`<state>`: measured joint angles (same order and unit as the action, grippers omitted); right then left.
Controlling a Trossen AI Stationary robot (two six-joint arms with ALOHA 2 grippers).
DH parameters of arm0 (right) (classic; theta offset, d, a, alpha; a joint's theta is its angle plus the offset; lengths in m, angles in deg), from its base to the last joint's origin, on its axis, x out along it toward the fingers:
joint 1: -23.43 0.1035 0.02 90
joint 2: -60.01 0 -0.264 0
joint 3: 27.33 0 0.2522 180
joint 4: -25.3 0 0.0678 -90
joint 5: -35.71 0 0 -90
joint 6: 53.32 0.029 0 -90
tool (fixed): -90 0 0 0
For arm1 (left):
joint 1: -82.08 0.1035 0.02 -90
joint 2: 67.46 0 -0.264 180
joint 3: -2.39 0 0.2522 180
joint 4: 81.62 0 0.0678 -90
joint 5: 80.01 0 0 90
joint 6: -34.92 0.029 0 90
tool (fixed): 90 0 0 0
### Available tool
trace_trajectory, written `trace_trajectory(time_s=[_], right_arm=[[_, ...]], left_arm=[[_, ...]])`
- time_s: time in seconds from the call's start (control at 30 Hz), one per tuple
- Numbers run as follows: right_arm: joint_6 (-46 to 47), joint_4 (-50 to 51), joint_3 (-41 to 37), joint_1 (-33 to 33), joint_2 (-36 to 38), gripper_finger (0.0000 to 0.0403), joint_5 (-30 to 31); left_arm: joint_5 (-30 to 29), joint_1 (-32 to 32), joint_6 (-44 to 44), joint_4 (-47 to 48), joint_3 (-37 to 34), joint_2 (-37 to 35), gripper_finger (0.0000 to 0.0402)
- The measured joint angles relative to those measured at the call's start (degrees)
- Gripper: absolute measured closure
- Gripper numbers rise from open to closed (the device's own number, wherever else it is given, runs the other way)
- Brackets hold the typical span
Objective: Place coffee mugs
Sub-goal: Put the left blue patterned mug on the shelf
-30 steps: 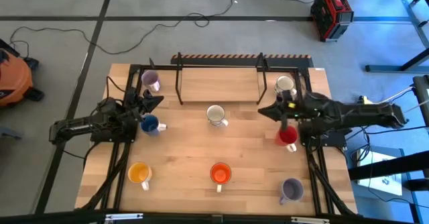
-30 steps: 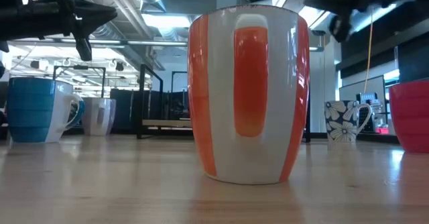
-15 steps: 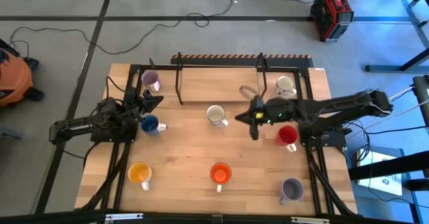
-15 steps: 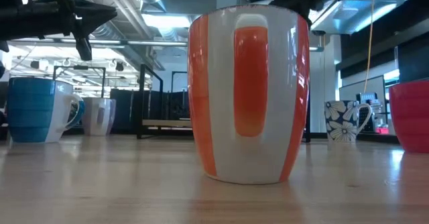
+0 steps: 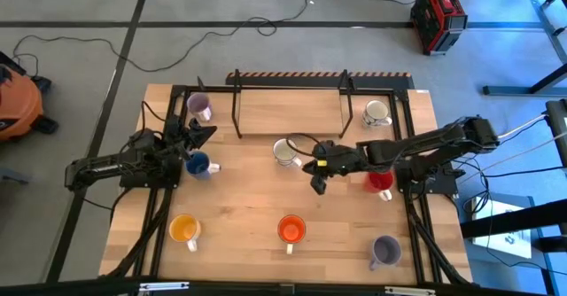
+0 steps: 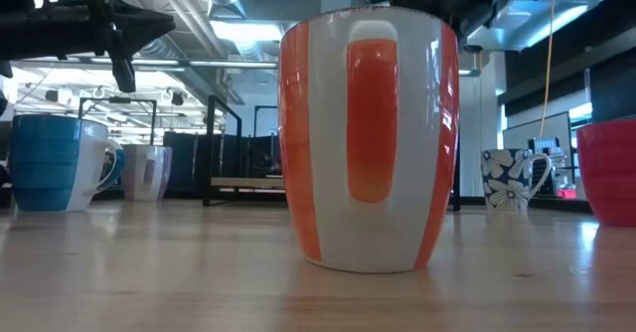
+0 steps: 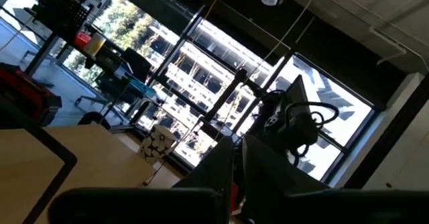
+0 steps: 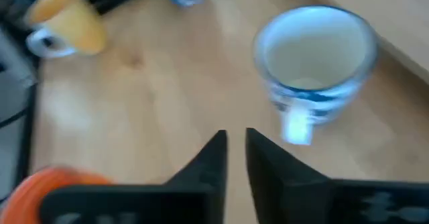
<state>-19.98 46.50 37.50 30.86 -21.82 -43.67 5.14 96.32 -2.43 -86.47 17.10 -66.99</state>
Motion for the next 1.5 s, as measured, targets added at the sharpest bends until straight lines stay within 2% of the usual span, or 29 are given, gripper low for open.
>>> trace_trajectory(time_s=[0.2,0.3,0.4,0.5,0.63,0.77,0.87,1.07,1.17,1.5], right_arm=[[0.7,0.1,0.0,0.1,-2.9,0.0201,8.6],[0.5,-0.8,0.0,0.1,-5.1,0.0145,10.4],[0.4,-1.7,0.0,0.1,-8.1,0.011,10.4],[-0.9,-5.2,0.0,0.1,-11.0,0.01,10.4],[-2.3,-9.6,0.0,0.1,-14.4,0.0115,13.0],[-2.4,-10.4,0.0,0.1,-15.7,0.0151,15.3],[-2.6,-10.5,0.0,0.1,-15.7,0.0195,15.3],[-4.0,-10.6,0.0,0.0,-16.1,0.0314,15.2],[-3.9,-10.9,0.0,0.0,-16.8,0.0359,15.2],[-4.1,-10.6,0.0,0.0,-16.5,0.0361,14.8]], left_arm=[[0.7,0.0,0.0,-0.1,0.0,0.0,0.0373],[1.4,0.0,0.0,0.0,0.0,0.0,0.0373],[1.5,0.0,0.0,0.1,0.0,0.0,0.0373],[1.5,0.0,0.0,0.1,0.0,0.0,0.0373],[1.5,0.0,0.0,0.1,0.0,0.0,0.0373],[1.5,0.0,0.0,0.1,0.0,0.0,0.0373],[1.5,0.0,0.0,0.1,0.0,0.0,0.0373],[1.6,0.0,0.0,0.1,0.0,0.0,0.0373],[1.6,0.0,0.4,0.1,0.0,0.0,0.0373],[1.1,0.0,0.4,0.1,0.0,0.0,0.0373]])
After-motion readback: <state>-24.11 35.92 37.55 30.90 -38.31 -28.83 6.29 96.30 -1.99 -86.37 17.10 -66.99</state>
